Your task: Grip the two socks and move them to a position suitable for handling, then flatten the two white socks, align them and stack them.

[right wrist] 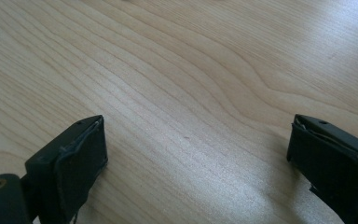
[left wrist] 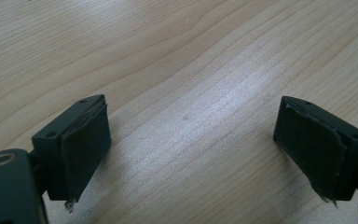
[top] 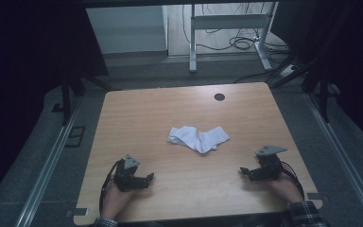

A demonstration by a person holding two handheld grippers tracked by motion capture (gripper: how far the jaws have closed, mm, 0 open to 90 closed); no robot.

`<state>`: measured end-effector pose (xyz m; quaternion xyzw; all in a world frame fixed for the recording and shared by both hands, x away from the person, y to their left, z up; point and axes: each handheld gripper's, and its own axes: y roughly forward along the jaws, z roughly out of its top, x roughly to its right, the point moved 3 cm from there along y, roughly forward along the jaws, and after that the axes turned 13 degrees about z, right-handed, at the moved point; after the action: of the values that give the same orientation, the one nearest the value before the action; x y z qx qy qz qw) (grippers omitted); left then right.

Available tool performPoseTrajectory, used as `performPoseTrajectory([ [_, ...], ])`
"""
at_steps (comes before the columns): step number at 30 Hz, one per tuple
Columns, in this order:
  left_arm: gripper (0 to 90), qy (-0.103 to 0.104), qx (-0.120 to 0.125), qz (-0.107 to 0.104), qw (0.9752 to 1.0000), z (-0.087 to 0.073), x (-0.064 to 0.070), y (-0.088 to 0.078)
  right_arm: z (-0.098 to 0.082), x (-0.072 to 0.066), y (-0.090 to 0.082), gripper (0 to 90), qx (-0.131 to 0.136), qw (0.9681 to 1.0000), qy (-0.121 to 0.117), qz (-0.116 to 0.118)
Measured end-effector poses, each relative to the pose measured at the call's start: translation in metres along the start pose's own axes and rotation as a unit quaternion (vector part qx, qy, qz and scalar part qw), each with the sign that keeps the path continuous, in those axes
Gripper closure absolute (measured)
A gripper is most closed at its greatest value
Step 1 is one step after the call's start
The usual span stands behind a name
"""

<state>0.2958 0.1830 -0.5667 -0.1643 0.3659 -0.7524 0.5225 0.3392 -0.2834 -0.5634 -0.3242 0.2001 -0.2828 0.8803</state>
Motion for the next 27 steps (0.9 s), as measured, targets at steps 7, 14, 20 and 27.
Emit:
performPoseTrajectory([
  [7, 10.9, -0.002, 0.0, 0.001, 1.0, 0.0, 0.0005, 0.0, 0.0003, 0.0001, 0.0004, 3.7, -0.003, 1.0, -0.002, -0.002],
  [14, 10.9, -0.002, 0.0, 0.001, 1.0, 0.0, 0.0005, 0.0, 0.001, 0.0004, 0.0011, 3.6, -0.003, 1.0, -0.002, -0.001],
  [20, 10.9, -0.002, 0.0, 0.001, 1.0, 0.0, 0.0005, 0.0, 0.0017, 0.0006, 0.0017, 3.6, -0.003, 1.0, -0.003, -0.001],
  [27, 10.9, -0.002, 0.0, 0.001, 1.0, 0.0, 0.0005, 0.0, 0.0033, 0.0004, 0.0023, 4.0, -0.01, 1.0, 0.0, -0.003],
])
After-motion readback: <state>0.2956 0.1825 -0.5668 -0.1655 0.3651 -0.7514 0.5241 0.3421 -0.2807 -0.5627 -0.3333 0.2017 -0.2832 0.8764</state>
